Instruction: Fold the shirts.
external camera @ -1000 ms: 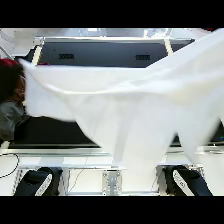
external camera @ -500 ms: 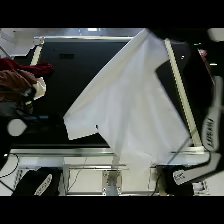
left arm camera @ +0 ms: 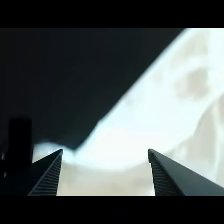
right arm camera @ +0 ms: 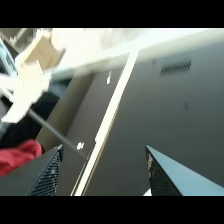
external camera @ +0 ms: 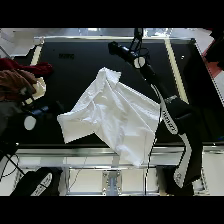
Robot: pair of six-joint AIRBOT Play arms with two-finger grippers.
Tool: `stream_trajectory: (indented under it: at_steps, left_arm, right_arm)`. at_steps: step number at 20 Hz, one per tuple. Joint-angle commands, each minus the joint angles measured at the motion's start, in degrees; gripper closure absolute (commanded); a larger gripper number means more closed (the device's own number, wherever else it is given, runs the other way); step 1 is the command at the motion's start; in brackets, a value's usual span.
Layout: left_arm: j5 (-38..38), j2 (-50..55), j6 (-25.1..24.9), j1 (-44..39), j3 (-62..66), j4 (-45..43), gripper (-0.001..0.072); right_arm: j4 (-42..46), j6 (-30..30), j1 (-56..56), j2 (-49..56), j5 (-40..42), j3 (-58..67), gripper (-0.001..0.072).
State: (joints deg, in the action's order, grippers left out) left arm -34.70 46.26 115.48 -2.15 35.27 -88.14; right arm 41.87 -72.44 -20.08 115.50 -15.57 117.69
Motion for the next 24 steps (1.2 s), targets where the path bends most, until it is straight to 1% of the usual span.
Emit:
stream_trajectory:
  at_steps: [1,2,4,6,7,9,10,11,12,13,14,17,20,22,23,24]
  left_arm:
    - [3.21,0.59,-9.09,6.73,8.81,-0.17,0.0098]
    - [-0.68,0.61,-12.87,8.50,11.13,-0.15,0.0099]
    - [-9.27,0.61,-21.73,10.88,13.20,-0.04,0.0102]
    - [-14.88,2.40,-31.67,10.62,13.18,1.46,0.0102]
    - [-16.04,4.39,-39.08,10.14,13.18,3.89,0.0102]
    - [-17.07,9.84,-55.84,8.61,13.22,11.93,0.0102]
    - [-17.79,12.87,-61.44,7.54,13.22,16.70,0.0102]
    - [-18.18,15.65,-64.06,6.34,13.25,20.94,0.0102]
    - [-18.29,18.49,-66.36,4.61,13.38,24.39,0.0102]
    - [-18.32,21.09,-67.84,2.36,13.77,25.53,0.0102]
    - [-18.29,23.12,-68.41,0.07,14.38,24.59,0.0102]
    - [-19.37,27.32,-68.35,-5.51,17.35,17.20,0.0103]
    - [-24.87,29.16,-68.37,-6.25,19.63,16.98,0.0103]
    - [-24.70,29.57,-68.35,-6.23,19.65,13.84,0.0103]
    - [-24.00,29.97,-67.58,-6.23,19.65,11.61,0.0112]
    - [-22.77,30.49,-66.51,-6.23,19.65,8.94,0.0148]
  right_arm:
    - [6.62,0.04,4.33,-6.56,-9.68,1.53,0.0129]
    - [9.18,-0.46,7.41,-10.36,-16.59,1.53,0.0162]
    - [15.06,-4.44,14.60,-18.47,-31.87,1.42,0.0168]
    - [20.06,-6.62,21.79,-27.04,-44.44,-0.81,0.0168]
    - [21.75,-6.58,24.76,-30.93,-50.12,-2.43,0.0168]
    - [26.58,-6.27,29.70,-37.81,-62.49,-5.73,0.0168]
    - [28.46,-5.90,31.71,-40.81,-67.89,-7.65,0.0168]
    - [28.70,-5.88,33.48,-43.74,-71.34,-10.14,0.0168]
    - [28.41,-5.90,34.67,-46.49,-72.65,-12.94,0.0168]
    - [28.22,-5.88,35.12,-49.59,-72.67,-16.50,0.0167]
    - [28.02,-5.88,35.15,-52.28,-72.30,-19.85,0.0167]
    - [26.88,-5.88,35.15,-59.32,-71.78,-30.08,0.0167]
    - [27.17,-5.88,35.15,-64.28,-69.70,-38.07,0.0167]
    - [26.73,-5.92,35.15,-66.03,-67.65,-41.66,0.0167]
    - [25.49,-5.97,35.15,-66.47,-67.43,-43.15,0.0167]
    - [23.39,-6.03,35.15,-66.71,-67.49,-44.48,0.0167]
